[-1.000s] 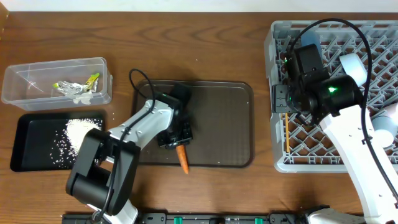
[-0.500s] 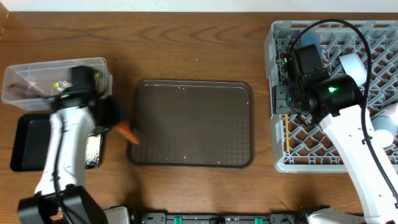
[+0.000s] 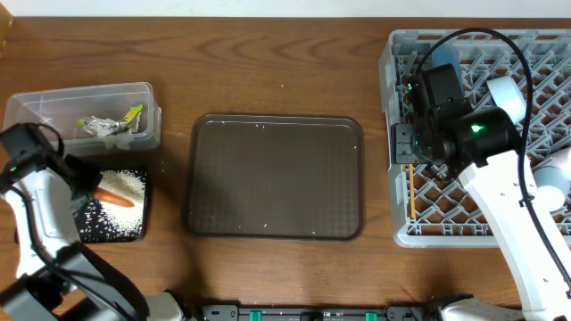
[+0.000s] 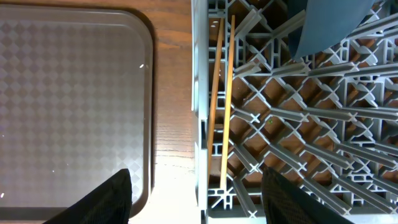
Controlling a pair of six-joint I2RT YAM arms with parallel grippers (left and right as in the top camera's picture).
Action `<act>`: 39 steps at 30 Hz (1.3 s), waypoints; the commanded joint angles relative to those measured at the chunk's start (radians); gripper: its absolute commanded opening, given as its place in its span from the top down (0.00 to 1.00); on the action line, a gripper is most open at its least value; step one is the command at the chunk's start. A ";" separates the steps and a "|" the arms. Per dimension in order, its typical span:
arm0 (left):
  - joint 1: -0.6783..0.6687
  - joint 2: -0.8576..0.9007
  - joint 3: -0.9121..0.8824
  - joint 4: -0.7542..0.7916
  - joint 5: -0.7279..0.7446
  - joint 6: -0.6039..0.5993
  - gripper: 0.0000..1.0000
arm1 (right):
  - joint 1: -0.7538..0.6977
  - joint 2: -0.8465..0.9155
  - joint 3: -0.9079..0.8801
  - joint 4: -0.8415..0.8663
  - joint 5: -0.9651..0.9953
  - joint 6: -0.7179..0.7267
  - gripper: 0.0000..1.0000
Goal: Sort waste into correct bins and load items into the dishwasher rack
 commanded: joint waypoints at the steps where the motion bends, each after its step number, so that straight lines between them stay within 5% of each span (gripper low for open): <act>1: 0.021 0.049 0.009 0.006 -0.013 -0.013 0.68 | -0.003 -0.004 -0.006 -0.004 0.006 -0.015 0.39; 7: 0.021 0.131 0.008 -0.004 -0.012 -0.013 0.67 | -0.003 -0.004 -0.006 -0.008 0.006 -0.015 0.41; 12: 0.021 0.118 0.008 -0.007 0.000 -0.012 0.43 | -0.003 -0.004 -0.006 -0.014 0.006 -0.015 0.40; 21: -0.018 -0.076 0.010 -0.028 0.135 -0.006 0.39 | -0.003 -0.003 -0.006 -0.013 0.006 -0.015 0.38; 28: -0.310 -0.238 0.010 -0.047 0.164 0.087 0.38 | -0.003 0.003 -0.006 0.033 -0.104 -0.031 0.21; 32: -0.539 -0.243 0.010 -0.063 0.163 0.183 0.38 | -0.004 0.020 -0.006 0.065 -0.222 -0.090 0.19; 39: -0.841 -0.198 0.035 -0.240 0.136 0.340 0.22 | -0.159 0.025 -0.005 0.136 -0.375 -0.062 0.18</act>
